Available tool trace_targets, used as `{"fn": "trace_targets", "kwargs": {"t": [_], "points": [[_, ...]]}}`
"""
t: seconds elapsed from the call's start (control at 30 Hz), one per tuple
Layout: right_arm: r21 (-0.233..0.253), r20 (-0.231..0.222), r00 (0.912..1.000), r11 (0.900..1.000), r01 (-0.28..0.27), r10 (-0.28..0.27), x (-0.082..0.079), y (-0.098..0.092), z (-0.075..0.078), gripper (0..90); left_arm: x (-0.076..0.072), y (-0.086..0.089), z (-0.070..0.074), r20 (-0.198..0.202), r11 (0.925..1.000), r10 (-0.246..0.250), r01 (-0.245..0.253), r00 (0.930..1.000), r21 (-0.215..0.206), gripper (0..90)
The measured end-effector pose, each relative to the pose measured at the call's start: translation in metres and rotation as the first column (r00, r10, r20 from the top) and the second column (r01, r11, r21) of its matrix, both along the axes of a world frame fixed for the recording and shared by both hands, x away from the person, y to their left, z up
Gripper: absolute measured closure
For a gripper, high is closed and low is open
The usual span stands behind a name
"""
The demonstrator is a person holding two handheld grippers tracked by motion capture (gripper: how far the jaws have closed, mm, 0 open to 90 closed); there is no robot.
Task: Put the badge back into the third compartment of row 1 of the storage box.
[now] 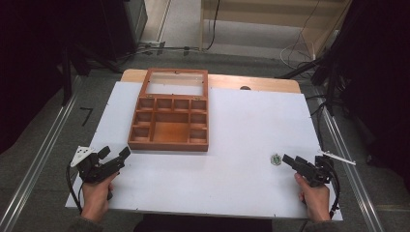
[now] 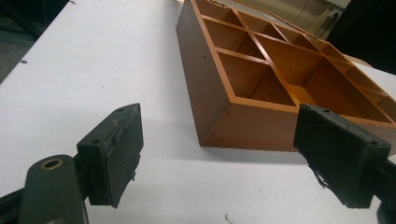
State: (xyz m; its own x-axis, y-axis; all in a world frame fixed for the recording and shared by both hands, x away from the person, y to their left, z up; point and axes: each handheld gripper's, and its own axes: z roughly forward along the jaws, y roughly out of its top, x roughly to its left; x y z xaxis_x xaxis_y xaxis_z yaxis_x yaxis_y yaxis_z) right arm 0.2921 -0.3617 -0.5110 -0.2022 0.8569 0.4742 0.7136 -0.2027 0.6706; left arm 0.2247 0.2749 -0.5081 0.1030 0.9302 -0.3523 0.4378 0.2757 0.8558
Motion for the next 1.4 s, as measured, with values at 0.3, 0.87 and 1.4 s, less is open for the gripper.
{"fn": "trace_targets", "kwargs": {"t": [0.3,0.87,1.4], "points": [[0.040,-0.011,0.9995,0.999,-0.029,0.030,0.004,0.002,-0.002,39.5,0.000,0.000,0.000,-0.002,1.0000,0.000,0.000,1.0000,0.003,16.1],[0.044,-0.051,0.9955,0.996,-0.078,0.080,0.016,0.012,-0.008,58.0,0.000,0.001,0.000,-0.001,1.0000,0.001,-0.001,1.0000,0.002,16.2],[0.022,-0.045,0.9867,0.988,-0.156,0.157,0.016,0.024,-0.003,79.5,0.000,0.001,0.000,0.002,1.0000,0.000,0.000,1.0000,-0.003,16.3]]}}
